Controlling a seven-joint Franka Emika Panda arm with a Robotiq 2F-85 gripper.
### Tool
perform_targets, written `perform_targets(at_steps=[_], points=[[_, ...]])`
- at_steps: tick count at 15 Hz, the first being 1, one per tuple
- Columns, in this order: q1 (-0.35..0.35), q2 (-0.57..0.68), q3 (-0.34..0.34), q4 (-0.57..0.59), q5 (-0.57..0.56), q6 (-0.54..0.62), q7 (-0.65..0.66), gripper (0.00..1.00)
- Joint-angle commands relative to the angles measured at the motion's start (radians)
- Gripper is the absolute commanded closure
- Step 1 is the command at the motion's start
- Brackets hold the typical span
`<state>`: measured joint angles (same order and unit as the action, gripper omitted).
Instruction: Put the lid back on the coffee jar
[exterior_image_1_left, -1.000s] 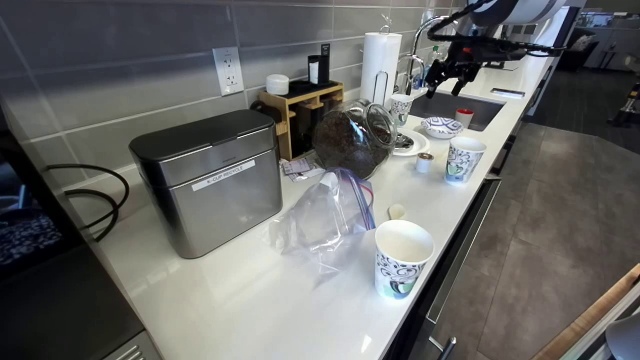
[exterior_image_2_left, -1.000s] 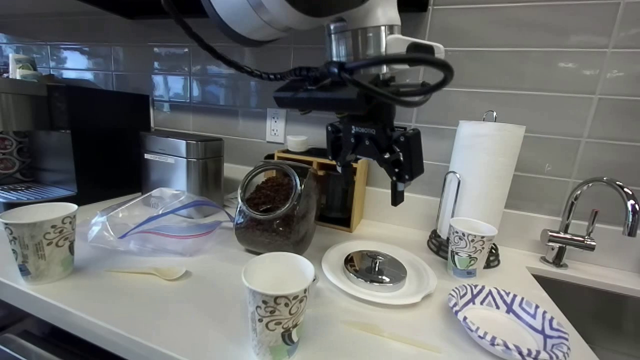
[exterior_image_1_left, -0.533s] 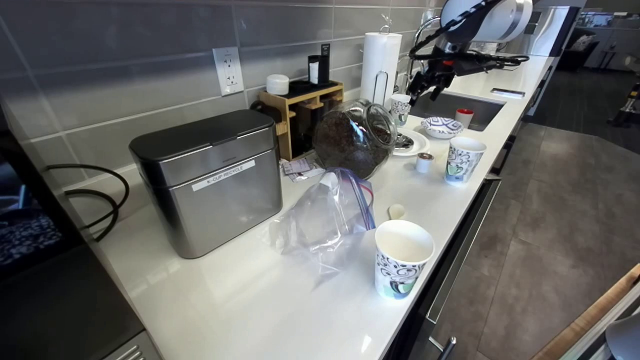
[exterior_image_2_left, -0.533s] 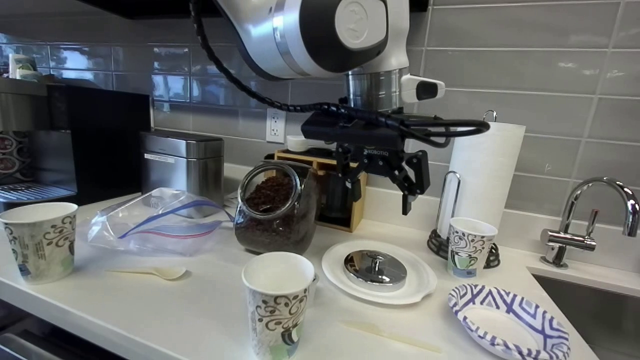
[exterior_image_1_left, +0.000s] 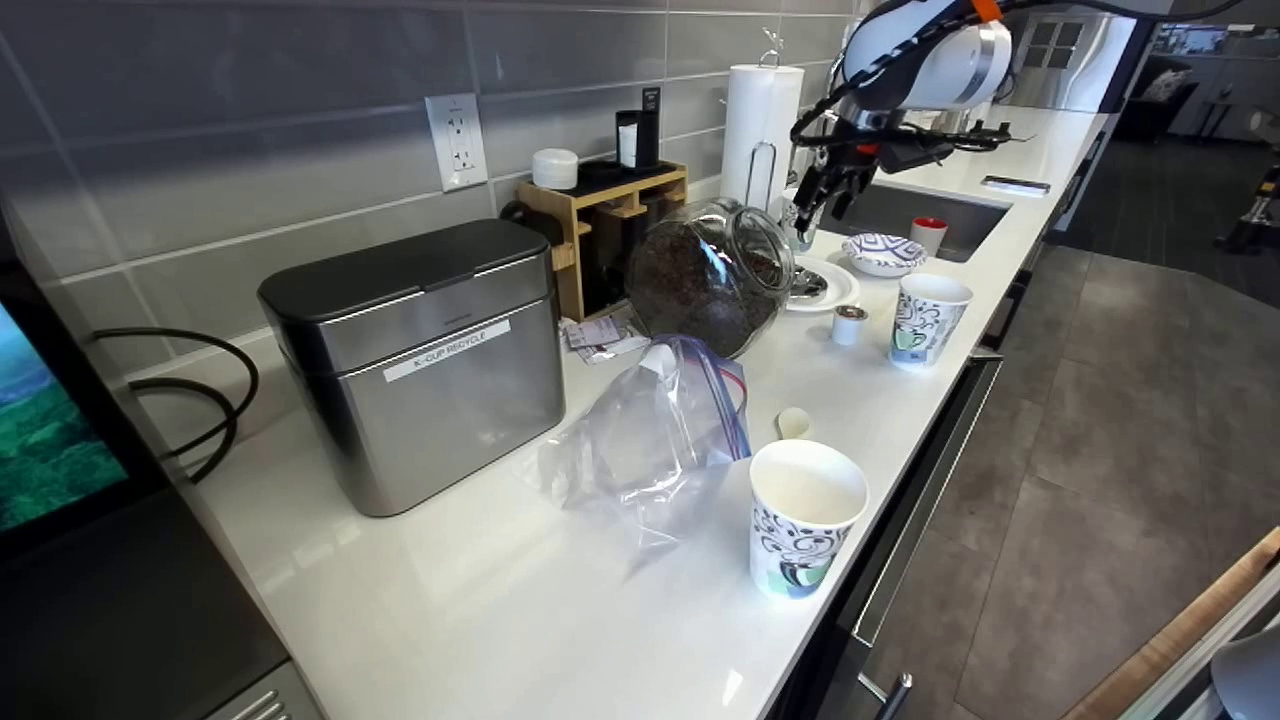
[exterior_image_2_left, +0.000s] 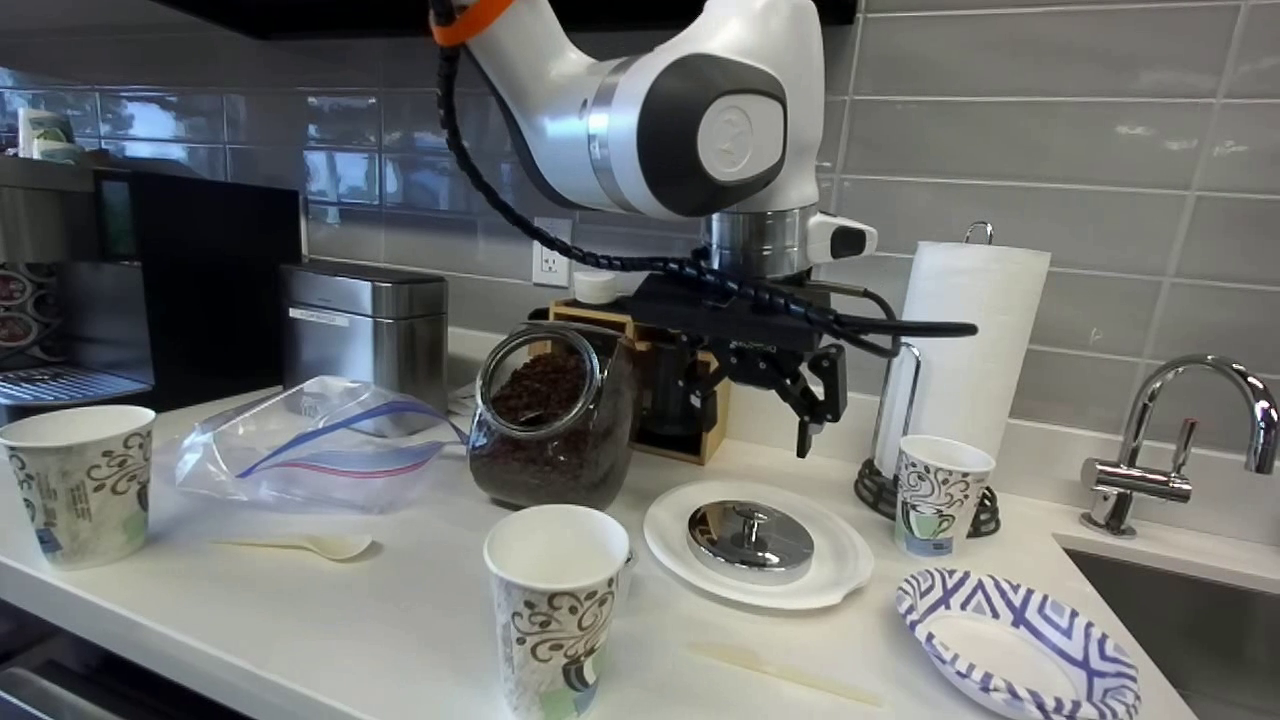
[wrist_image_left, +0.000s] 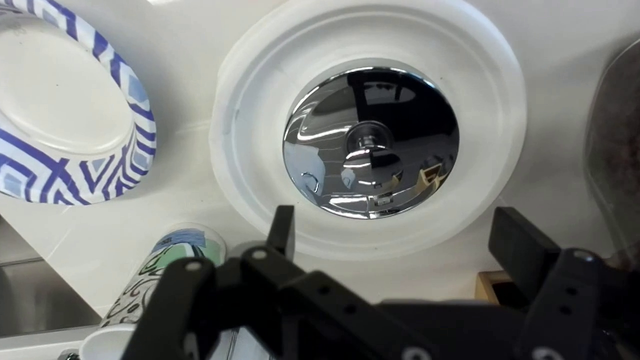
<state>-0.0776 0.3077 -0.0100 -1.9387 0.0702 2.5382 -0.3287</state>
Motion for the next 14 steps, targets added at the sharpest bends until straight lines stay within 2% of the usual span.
perform_targets(at_steps=[1,10,14], points=[[-0.026,0.066,0.025,0.060,0.010,-0.044,-0.039,0.00],[-0.063,0.162,0.064,0.129,0.021,-0.048,-0.081,0.00],[-0.062,0.201,0.067,0.168,0.004,-0.059,-0.062,0.00]])
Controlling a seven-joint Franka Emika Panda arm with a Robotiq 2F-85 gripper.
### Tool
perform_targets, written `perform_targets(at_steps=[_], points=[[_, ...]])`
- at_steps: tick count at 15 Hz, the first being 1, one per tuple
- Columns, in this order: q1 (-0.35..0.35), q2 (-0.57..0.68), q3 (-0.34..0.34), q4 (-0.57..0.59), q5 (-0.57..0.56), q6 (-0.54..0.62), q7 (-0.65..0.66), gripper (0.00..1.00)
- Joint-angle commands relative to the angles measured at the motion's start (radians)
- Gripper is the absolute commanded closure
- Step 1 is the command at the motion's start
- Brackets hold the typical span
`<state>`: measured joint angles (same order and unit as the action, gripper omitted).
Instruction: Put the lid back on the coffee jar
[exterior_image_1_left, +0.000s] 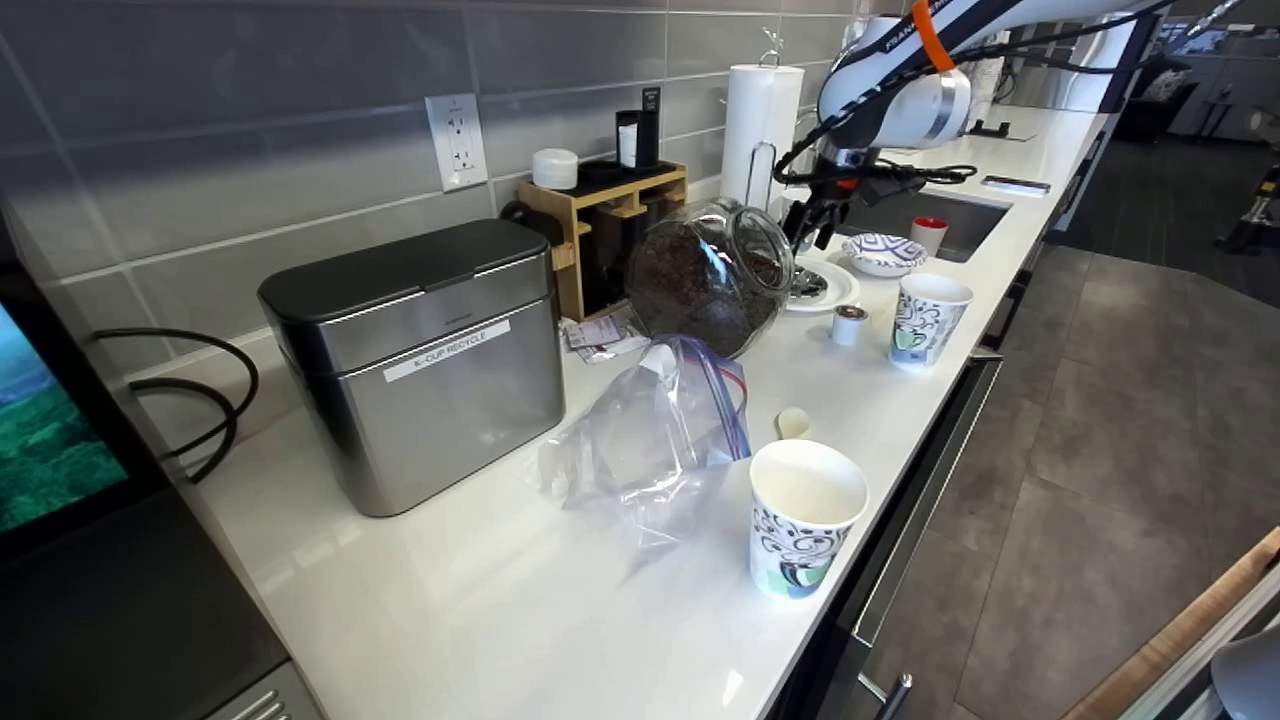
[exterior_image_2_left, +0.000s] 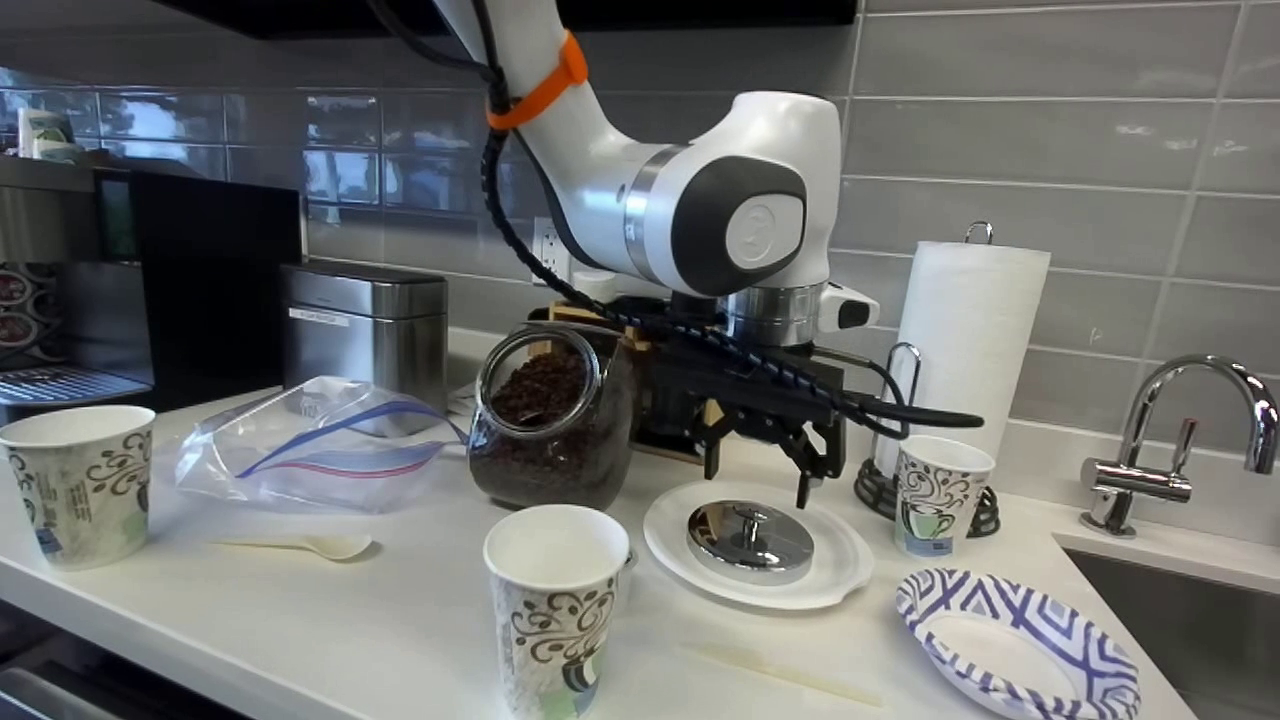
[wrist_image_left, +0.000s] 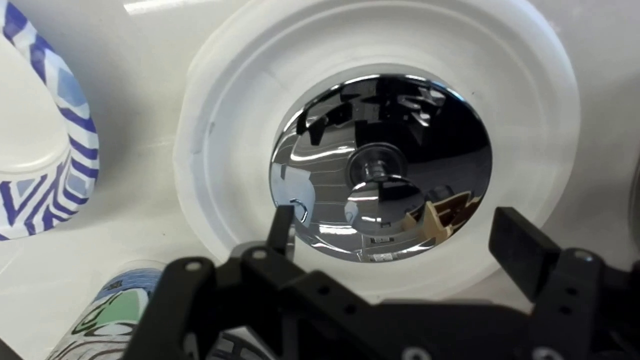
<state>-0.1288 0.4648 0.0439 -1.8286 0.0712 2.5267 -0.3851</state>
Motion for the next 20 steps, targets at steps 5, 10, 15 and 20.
perform_targets(at_steps=[5,10,15,20], points=[[-0.008,0.083,0.017,0.101,-0.002,-0.065,-0.002,0.00],[-0.008,0.109,0.021,0.128,-0.005,-0.083,-0.003,0.30],[-0.007,0.129,0.018,0.140,-0.008,-0.098,0.001,0.18],[-0.008,0.141,0.019,0.148,-0.007,-0.096,0.003,0.00]])
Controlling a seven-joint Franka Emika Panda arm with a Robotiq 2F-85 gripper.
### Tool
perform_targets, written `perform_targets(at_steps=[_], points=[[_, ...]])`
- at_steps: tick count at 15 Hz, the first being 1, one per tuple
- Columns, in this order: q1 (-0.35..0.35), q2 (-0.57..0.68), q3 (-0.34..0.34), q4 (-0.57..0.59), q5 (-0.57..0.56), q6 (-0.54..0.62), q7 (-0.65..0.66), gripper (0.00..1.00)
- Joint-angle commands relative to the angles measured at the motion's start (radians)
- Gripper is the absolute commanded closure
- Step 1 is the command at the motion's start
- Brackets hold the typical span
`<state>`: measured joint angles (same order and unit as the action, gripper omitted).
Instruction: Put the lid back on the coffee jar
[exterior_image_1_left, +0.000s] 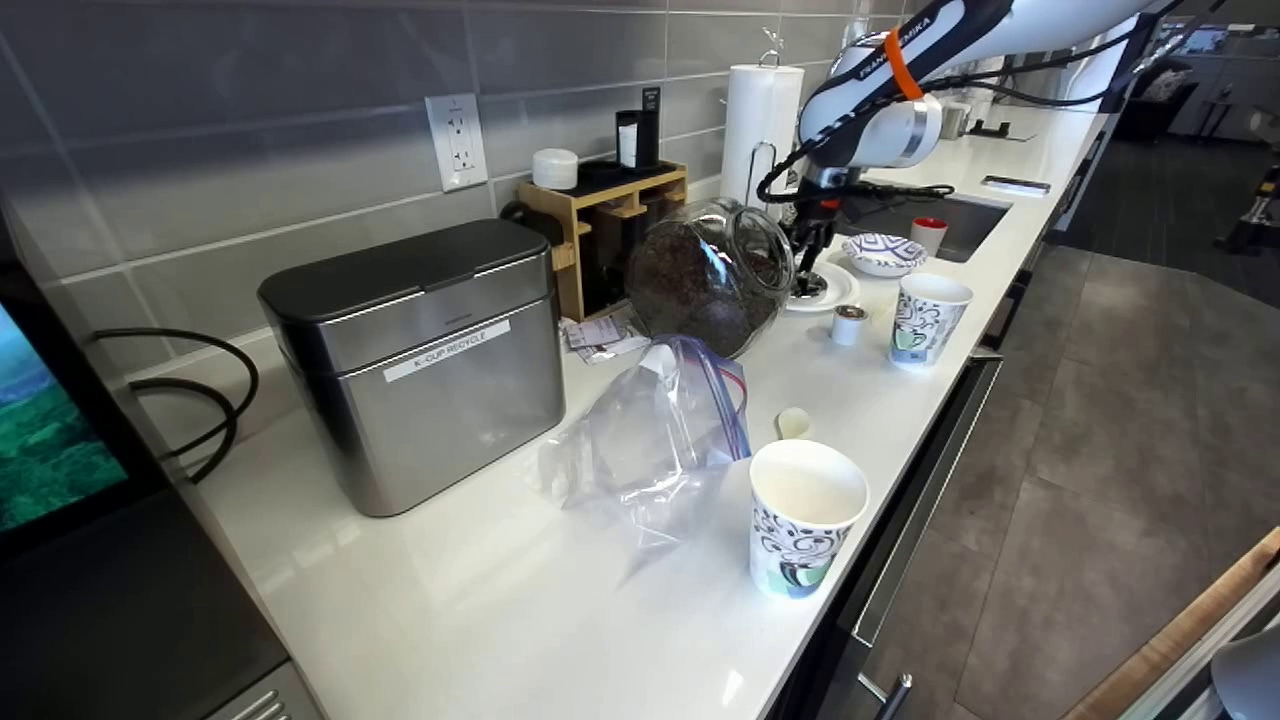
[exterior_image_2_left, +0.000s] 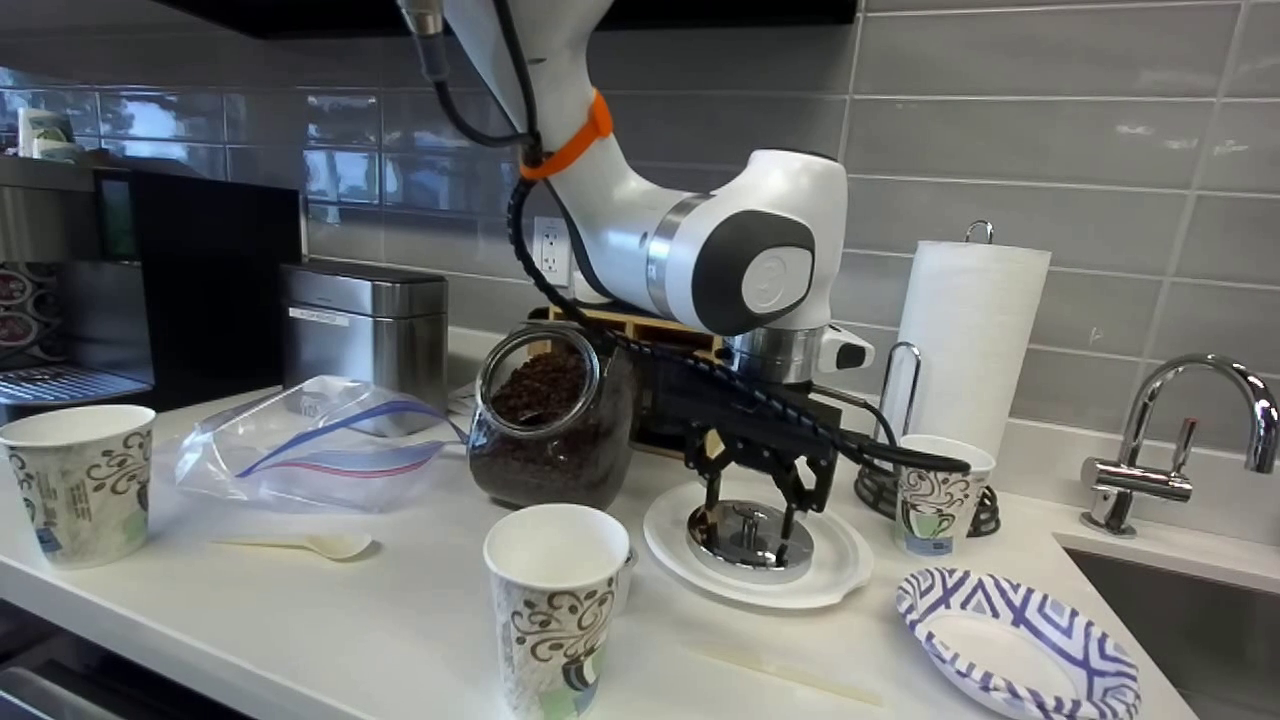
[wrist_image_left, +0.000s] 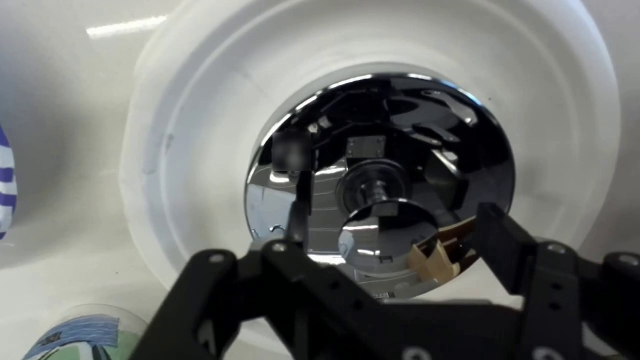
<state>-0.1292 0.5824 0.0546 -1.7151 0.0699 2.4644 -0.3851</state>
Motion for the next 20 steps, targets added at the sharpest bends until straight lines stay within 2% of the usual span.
perform_targets(at_steps=[1,2,4,9,11,15,20], points=[[-0.008,0.024,0.009,0.036,-0.004,-0.032,0.002,0.00],[-0.010,0.025,0.010,0.038,-0.003,-0.030,0.001,0.26],[-0.010,0.026,0.010,0.042,-0.003,-0.029,0.001,0.26],[-0.012,0.020,0.012,0.039,-0.003,-0.036,-0.004,0.66],[-0.014,0.015,0.014,0.036,0.000,-0.036,-0.007,0.79],[-0.008,-0.045,0.007,-0.005,-0.006,-0.025,0.008,0.79],[-0.023,-0.199,0.013,-0.093,0.019,-0.044,-0.007,0.79]])
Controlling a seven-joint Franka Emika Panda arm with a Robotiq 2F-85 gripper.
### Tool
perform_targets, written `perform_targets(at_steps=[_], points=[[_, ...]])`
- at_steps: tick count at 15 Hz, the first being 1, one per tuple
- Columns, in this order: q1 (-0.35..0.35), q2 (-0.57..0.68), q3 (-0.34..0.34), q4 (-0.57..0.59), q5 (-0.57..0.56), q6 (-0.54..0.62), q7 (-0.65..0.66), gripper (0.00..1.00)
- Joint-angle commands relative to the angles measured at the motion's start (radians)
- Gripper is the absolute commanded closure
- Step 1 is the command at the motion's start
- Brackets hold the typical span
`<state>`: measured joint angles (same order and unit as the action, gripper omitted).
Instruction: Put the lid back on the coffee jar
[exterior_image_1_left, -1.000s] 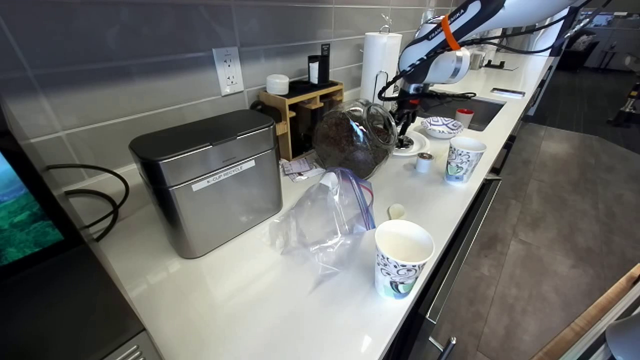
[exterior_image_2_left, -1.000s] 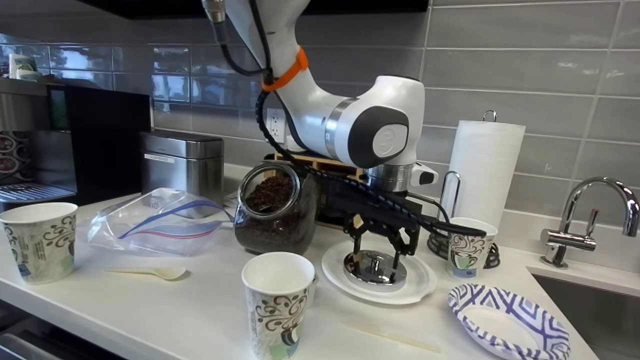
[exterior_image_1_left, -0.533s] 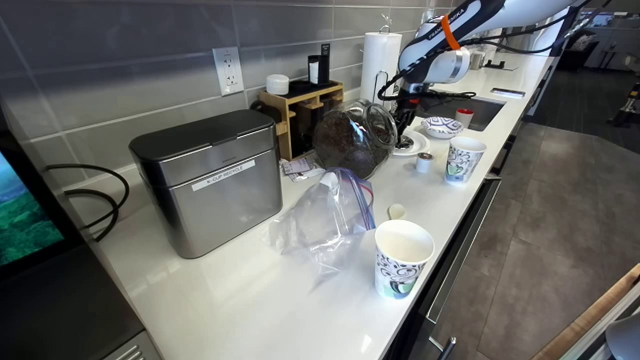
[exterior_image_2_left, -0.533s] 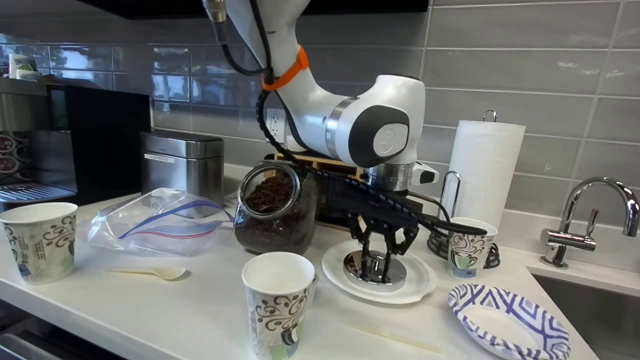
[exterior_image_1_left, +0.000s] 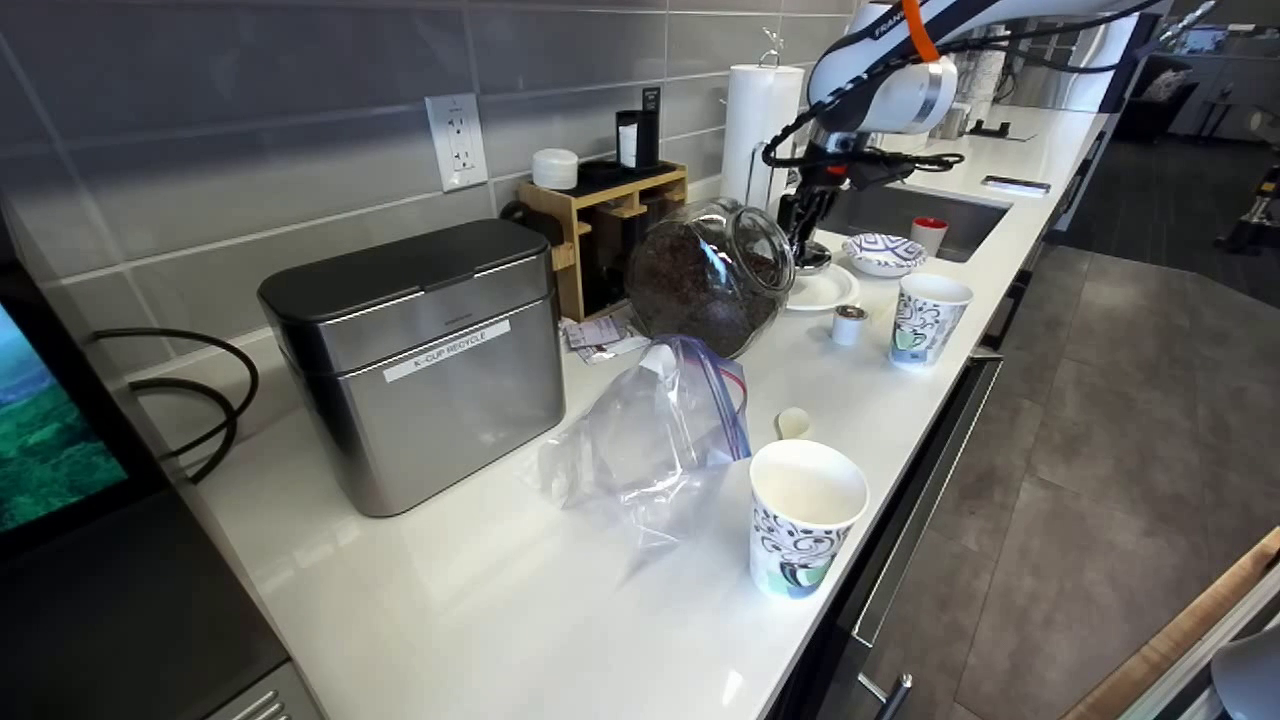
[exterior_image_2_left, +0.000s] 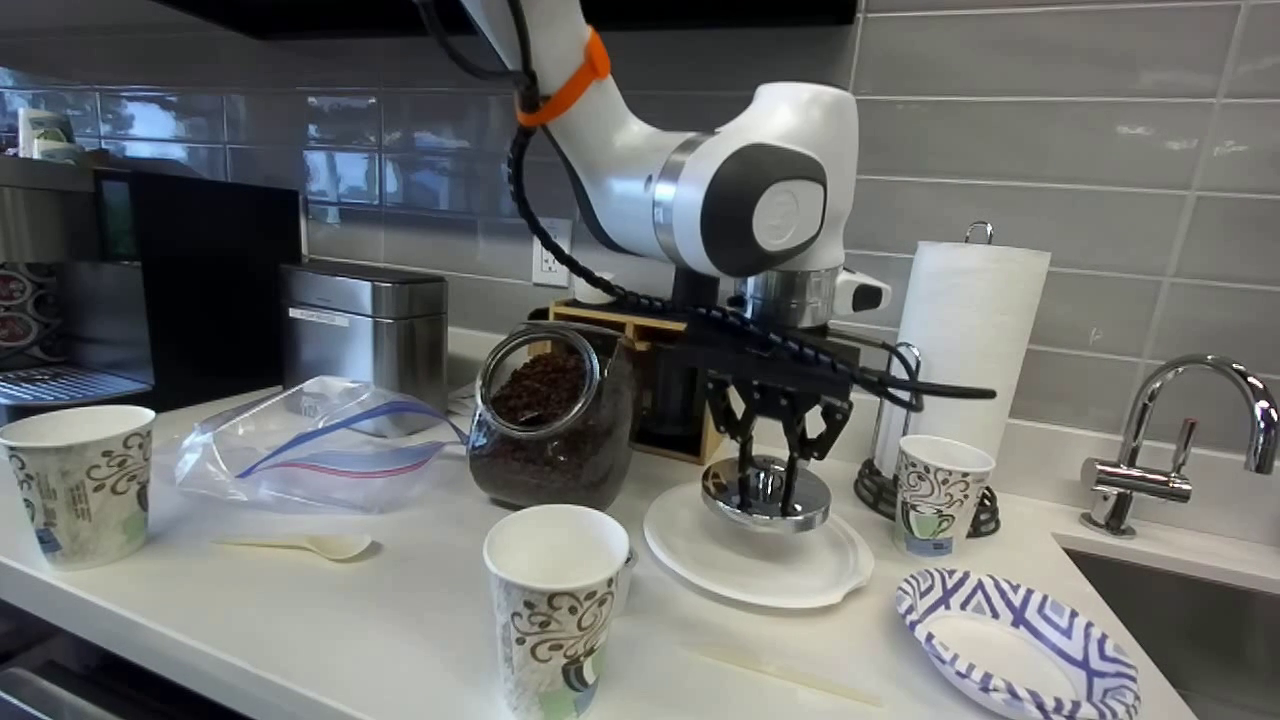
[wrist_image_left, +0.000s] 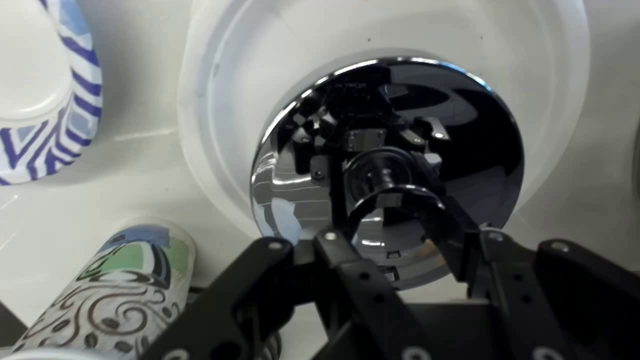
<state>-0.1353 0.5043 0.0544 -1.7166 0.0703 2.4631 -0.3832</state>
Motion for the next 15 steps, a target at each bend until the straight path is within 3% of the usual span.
perform_targets(at_steps=[1,7,15], points=[[-0.019,-0.152,0.013,-0.106,0.024,-0.062,-0.014,0.79],[-0.009,-0.345,-0.006,-0.203,0.077,-0.271,-0.065,0.79],[0.049,-0.603,-0.031,-0.473,0.100,-0.137,-0.021,0.79]])
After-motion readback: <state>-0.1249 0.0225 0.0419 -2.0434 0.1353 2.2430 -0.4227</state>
